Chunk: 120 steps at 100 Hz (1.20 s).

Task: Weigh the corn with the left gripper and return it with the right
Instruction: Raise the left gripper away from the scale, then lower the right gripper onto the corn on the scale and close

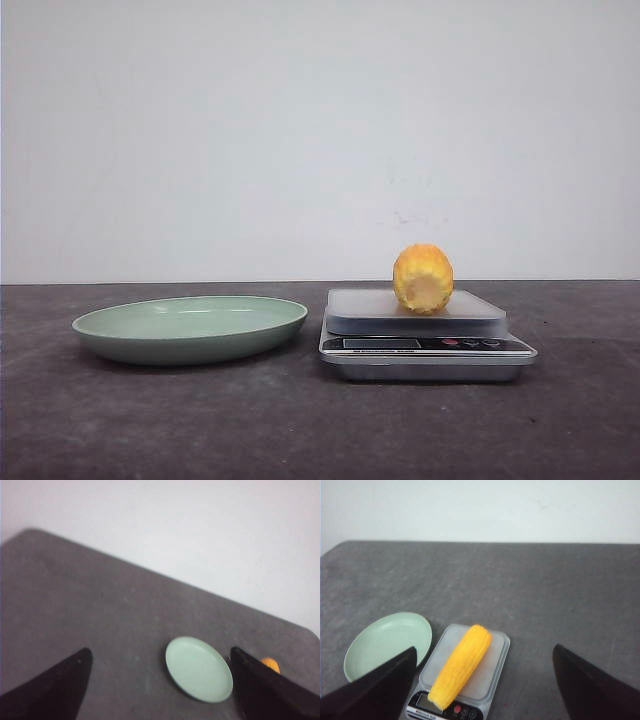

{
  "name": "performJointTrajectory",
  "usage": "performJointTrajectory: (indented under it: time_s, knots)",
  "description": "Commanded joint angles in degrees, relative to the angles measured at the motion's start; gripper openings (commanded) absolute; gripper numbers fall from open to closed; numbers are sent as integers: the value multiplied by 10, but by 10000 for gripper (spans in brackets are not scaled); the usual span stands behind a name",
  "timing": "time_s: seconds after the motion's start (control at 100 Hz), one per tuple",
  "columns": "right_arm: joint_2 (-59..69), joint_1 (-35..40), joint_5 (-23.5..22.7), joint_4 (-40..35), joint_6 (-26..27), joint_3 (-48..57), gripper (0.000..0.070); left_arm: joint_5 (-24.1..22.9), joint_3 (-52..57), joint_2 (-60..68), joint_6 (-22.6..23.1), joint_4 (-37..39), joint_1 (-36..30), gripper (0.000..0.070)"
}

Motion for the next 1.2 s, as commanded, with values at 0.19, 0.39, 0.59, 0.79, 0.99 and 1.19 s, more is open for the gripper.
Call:
performJointTrajectory:
  time_s: [0.19, 0.39, 0.59, 0.79, 0.99, 1.19]
  knots:
    - [71, 45, -2, 23, 22, 10, 547, 98, -59, -29, 50, -12, 102, 510]
    - [181, 123, 23, 77, 59, 10, 547, 97, -83, -29, 63, -10, 116, 510]
    - [318, 179, 76, 123, 80, 18, 547, 92, -85, -29, 73, 1, 116, 509]
    - [424, 199, 116, 166, 93, 22, 546, 92, -85, -29, 82, -1, 116, 509]
    - [490, 199, 135, 173, 106, 22, 546, 93, -85, -29, 82, -3, 116, 509]
    - [519, 206, 135, 179, 120, 22, 477, 93, -85, -29, 82, -4, 116, 509]
